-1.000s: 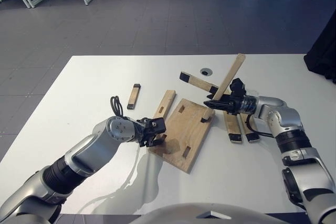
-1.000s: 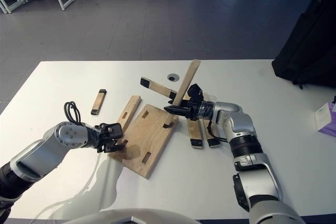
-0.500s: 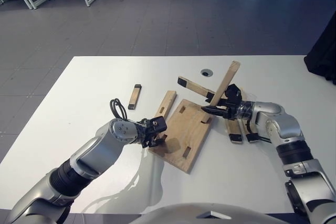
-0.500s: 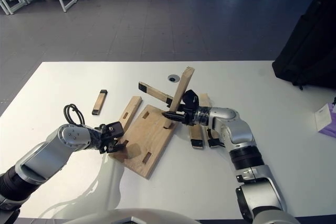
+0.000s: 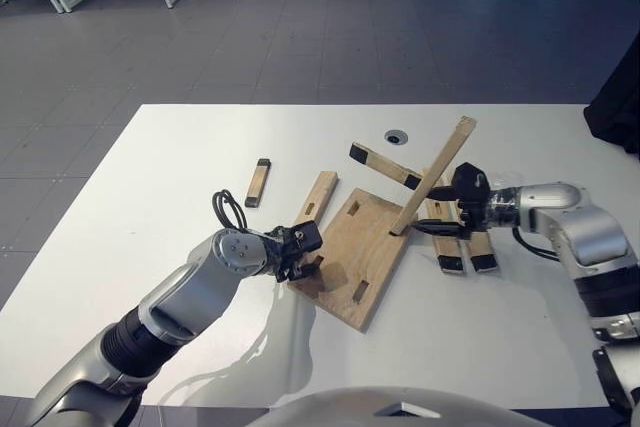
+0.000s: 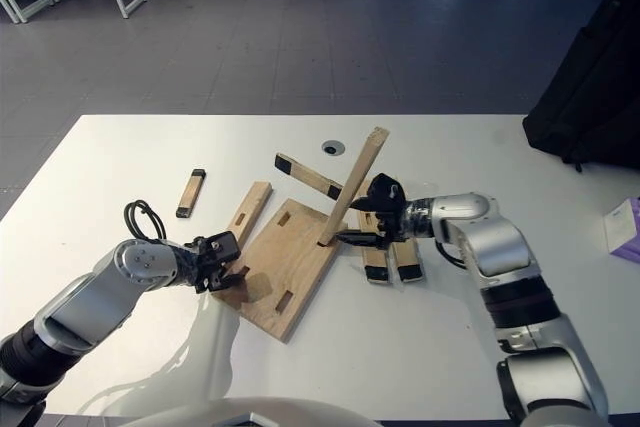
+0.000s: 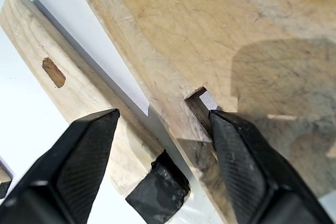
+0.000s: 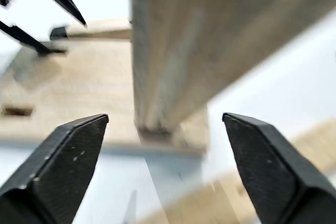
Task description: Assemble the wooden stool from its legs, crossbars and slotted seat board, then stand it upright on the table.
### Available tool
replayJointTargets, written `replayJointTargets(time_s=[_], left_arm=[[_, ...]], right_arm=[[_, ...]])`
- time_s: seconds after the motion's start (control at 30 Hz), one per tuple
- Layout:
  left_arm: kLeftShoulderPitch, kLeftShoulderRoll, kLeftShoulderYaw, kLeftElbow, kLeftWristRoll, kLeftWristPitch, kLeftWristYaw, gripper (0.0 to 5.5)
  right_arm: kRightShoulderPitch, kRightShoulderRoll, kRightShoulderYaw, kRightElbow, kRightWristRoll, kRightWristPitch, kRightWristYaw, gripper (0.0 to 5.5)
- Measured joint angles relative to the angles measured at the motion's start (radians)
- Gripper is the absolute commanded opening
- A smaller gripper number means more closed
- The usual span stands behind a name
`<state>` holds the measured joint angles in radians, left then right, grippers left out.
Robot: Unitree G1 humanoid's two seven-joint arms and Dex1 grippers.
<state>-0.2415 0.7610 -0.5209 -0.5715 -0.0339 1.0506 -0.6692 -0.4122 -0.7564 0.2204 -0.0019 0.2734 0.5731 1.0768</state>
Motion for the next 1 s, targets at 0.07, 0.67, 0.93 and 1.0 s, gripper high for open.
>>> replayJointTargets(time_s=[0.07,0.67,0.93,1.0], left_arm=[[0.018,-0.005,0.01,-0.012,0.0,0.006,0.019,3.17],[0.069,-0.041,0.035,-0.054,-0.002,0.054,0.091,3.17],[0.059,-0.043,0.03,-0.033,-0.003,0.053,0.093,3.17],[0.061,-0.046,0.03,-0.03,-0.003,0.056,0.096,3.17]], right_arm=[[0.027,-0.089,0.0,0.002,-0.048,-0.023,0.018,4.99],[-0.544,0.574,-0.72,-0.355,0.339,0.362,-1.063,4.35],[-0.125,0.738,-0.457,-0.47,0.331,0.384,-1.097,4.35],[-0.108,0.76,-0.433,-0.501,0.355,0.386,-1.11,4.35]])
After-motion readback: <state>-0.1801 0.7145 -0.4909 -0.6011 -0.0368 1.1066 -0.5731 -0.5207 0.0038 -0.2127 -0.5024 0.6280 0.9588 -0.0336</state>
